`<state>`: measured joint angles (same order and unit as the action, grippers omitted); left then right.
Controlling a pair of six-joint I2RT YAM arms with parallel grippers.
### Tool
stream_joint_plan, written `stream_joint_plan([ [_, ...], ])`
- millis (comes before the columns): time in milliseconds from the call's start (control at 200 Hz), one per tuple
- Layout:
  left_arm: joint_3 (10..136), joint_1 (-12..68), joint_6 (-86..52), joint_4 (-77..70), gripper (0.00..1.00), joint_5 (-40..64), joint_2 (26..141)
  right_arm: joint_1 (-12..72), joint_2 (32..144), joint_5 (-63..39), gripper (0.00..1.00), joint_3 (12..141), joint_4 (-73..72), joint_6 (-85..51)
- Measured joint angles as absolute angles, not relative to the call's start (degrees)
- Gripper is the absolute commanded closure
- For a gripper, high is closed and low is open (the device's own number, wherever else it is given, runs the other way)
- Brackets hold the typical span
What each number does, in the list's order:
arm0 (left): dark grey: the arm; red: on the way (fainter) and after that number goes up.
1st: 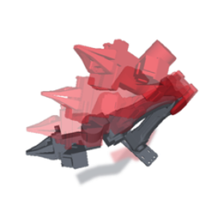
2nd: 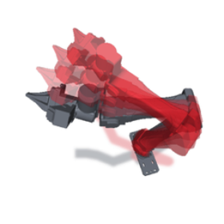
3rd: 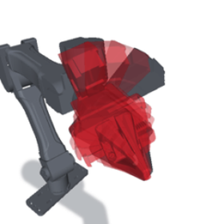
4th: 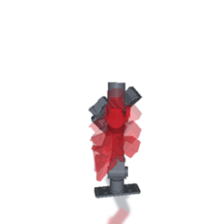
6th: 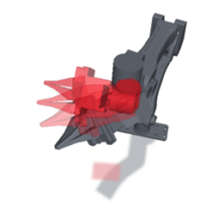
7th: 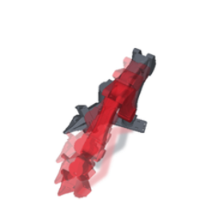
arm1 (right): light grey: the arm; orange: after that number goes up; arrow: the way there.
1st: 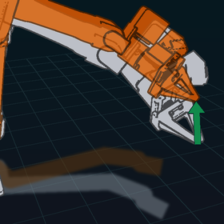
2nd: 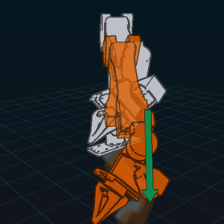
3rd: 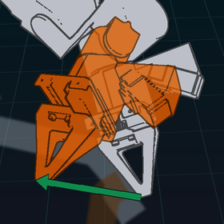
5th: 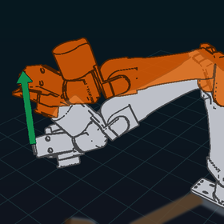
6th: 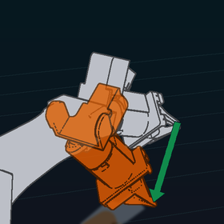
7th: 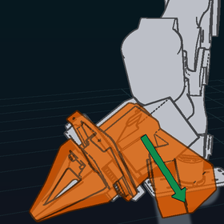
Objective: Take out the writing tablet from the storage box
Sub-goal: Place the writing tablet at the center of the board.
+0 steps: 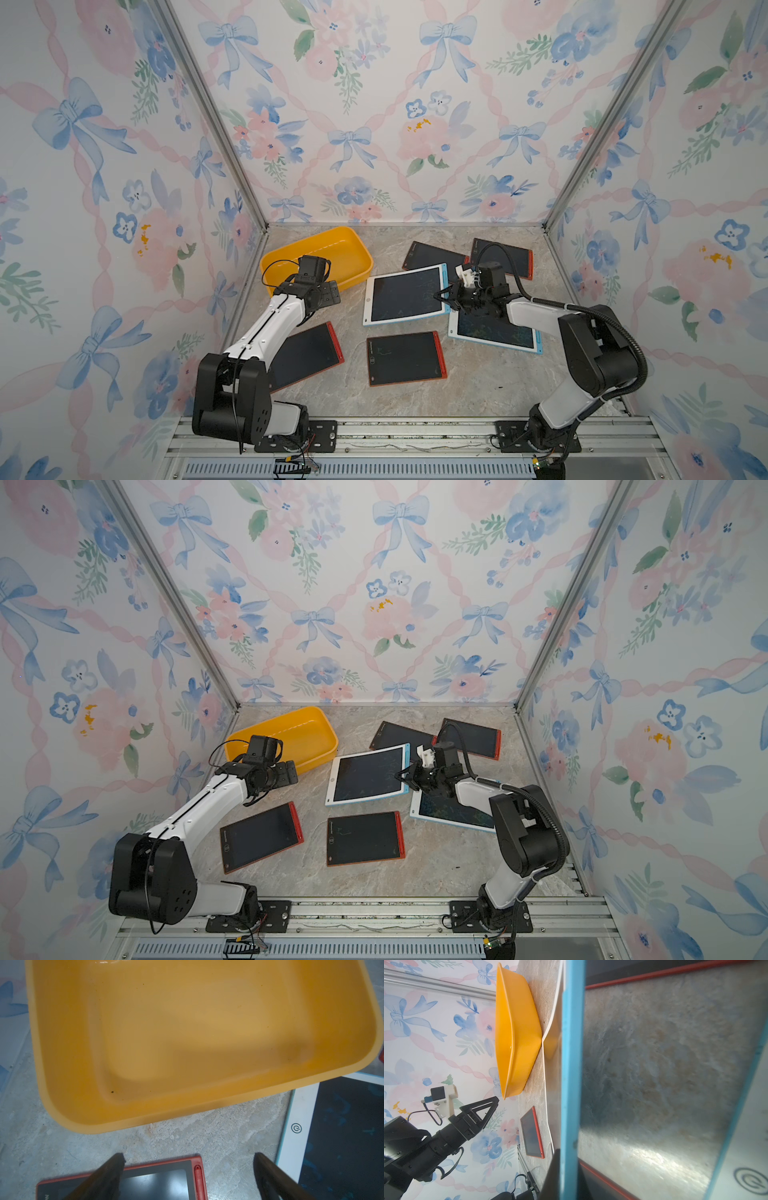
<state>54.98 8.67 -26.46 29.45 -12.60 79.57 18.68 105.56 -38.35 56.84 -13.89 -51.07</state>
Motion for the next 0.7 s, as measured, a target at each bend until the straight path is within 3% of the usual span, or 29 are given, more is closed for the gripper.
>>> stream_joint_plan([
  [700,57.67,8.99,-26.41,29.34,0.02,-12.95,82.72,19.11,105.67,-34.17,0.71,55.94,-6.66,-46.57],
])
